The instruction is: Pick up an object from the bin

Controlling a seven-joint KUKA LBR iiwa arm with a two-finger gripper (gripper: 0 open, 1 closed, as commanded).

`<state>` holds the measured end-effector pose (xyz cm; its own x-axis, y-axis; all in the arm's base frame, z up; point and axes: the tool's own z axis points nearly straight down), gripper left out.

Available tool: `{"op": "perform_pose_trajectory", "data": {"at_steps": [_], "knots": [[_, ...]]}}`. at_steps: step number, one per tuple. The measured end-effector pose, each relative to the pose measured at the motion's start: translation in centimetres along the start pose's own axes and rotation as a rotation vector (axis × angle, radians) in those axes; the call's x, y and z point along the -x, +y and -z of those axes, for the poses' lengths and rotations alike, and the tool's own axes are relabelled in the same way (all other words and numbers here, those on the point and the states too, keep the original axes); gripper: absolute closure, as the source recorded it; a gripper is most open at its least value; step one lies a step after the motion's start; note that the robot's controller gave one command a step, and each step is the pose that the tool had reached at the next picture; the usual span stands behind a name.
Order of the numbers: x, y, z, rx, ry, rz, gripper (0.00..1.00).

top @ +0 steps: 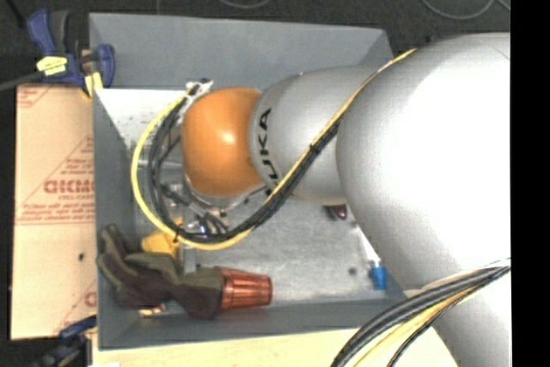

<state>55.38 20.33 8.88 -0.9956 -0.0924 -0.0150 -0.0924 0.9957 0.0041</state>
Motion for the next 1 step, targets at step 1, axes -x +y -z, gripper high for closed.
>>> {"op": "perform_pose_trajectory", "data": {"at_steps": [1], "knots": [[-0.47, -2.44, -0.92, 0.002, 0.003, 0.179, 1.00]]}}
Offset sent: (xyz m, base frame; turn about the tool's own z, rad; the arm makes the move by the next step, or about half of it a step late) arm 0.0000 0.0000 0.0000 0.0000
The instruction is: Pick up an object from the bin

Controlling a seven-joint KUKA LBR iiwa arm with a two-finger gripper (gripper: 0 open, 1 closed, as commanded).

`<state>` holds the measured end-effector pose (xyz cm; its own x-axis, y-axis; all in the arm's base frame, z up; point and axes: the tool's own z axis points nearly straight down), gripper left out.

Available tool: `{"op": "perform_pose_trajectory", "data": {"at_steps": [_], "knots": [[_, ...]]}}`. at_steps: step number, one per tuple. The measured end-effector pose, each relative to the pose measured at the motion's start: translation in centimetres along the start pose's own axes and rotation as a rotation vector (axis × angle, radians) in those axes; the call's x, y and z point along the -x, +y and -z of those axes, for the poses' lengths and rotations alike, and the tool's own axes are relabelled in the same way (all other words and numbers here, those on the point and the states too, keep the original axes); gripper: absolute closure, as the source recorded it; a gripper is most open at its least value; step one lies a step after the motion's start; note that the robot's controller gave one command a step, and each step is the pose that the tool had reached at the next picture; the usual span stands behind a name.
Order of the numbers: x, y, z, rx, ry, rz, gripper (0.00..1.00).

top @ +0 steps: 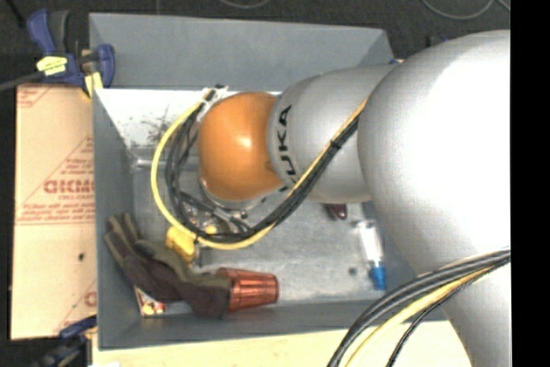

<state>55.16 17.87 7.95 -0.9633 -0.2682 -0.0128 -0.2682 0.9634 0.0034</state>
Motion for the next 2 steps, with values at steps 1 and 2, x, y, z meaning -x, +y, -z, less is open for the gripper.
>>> {"op": "perform_pose_trajectory", "data": {"at_steps": [1, 2], "knots": [[0.0, 0.0, 0.0, 0.000, 0.000, -0.001, 1.00], [1.3, -0.3, 14.1, 0.000, -0.005, -0.038, 1.00]]}}
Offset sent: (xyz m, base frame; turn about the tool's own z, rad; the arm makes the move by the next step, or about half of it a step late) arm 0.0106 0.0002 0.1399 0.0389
